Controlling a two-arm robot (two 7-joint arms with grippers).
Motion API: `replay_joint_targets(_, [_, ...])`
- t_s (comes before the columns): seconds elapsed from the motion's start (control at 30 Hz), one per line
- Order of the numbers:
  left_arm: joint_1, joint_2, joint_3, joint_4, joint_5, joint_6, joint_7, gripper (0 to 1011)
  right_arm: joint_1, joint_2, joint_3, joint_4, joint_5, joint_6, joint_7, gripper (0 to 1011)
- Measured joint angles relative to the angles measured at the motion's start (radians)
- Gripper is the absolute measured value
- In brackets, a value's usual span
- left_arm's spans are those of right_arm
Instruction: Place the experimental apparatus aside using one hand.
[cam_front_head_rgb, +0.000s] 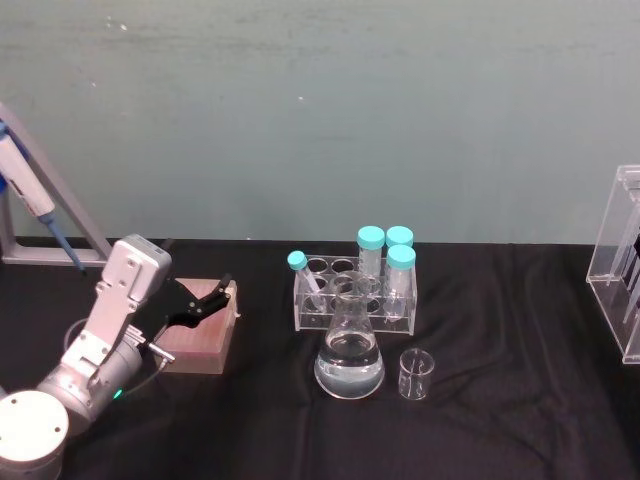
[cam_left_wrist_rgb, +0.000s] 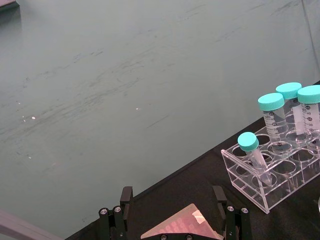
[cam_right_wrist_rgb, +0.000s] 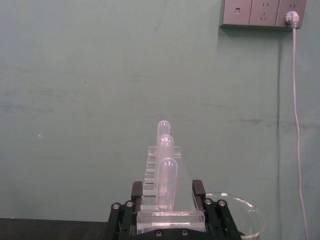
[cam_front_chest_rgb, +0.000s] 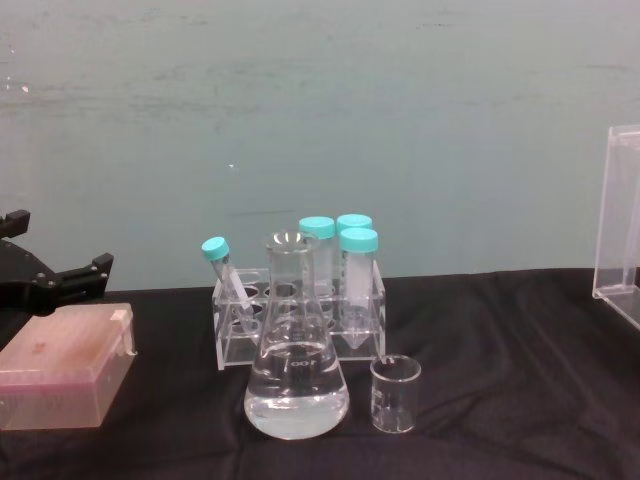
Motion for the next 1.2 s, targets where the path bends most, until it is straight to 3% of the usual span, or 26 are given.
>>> replay_joint_targets(1.2, [0.000, 0.000, 0.000, 0.000, 0.000, 0.000, 0.000, 1000, 0.001, -0.004, 0.005, 0.006, 0.007, 0.016, -0.003, 616])
